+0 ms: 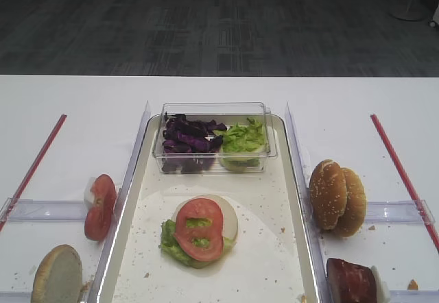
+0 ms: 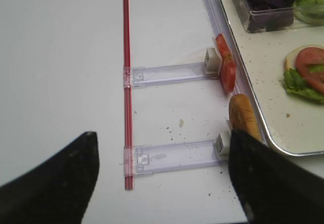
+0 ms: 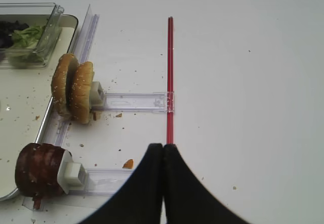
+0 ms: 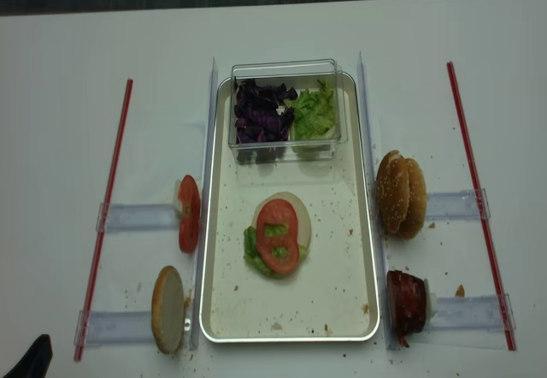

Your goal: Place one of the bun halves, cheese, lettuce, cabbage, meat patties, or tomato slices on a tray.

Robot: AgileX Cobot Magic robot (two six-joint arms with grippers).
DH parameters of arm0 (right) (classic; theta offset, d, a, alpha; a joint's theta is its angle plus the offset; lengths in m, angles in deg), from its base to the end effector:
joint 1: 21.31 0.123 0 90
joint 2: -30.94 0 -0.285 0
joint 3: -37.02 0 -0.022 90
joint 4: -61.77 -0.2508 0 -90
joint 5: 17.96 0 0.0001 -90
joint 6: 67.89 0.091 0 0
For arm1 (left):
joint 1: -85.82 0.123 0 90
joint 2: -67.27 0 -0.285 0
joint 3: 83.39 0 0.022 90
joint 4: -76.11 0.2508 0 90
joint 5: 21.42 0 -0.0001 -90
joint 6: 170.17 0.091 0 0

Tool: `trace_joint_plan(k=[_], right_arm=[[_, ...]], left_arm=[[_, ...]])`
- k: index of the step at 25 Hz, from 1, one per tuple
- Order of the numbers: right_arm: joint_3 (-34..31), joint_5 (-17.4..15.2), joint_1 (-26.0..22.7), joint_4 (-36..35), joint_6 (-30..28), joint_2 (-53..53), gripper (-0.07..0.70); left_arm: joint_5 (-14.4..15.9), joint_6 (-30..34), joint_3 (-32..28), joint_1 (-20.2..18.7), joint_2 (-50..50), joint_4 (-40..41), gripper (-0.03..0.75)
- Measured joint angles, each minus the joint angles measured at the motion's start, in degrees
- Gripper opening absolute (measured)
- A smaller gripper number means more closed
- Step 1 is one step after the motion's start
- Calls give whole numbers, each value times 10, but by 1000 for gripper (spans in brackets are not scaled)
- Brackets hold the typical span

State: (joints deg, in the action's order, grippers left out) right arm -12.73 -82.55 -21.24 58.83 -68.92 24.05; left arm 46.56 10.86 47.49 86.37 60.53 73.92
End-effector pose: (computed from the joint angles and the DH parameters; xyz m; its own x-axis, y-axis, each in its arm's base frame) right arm -0.0079 0.0042 0.2663 -0.5182 0.0034 -0.8553 -0.0387 0.9989 0.0275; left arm -0.0123 -0.0033 0.2647 -0.5566 -0.0017 -0.8308 0.0219 0.9996 -0.0167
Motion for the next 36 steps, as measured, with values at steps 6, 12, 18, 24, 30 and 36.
trace_joint_plan(k=[6, 12, 18, 24, 30, 36], right_arm=[[0, 0, 0, 0, -1, 0, 36], [0, 0, 0, 0, -1, 0, 36], [0, 0, 0, 0, -1, 0, 36], [0, 0, 0, 0, -1, 0, 36], [0, 0, 0, 0, -1, 0, 36], [0, 0, 0, 0, -2, 0, 36]], left_arm=[[0, -1, 0, 0, 0, 0, 491], [0, -1, 0, 0, 0, 0, 491], [0, -1, 0, 0, 0, 0, 491], [0, -1, 0, 0, 0, 0, 491], [0, -1, 0, 0, 0, 0, 491], [0, -1, 0, 0, 0, 0, 491]])
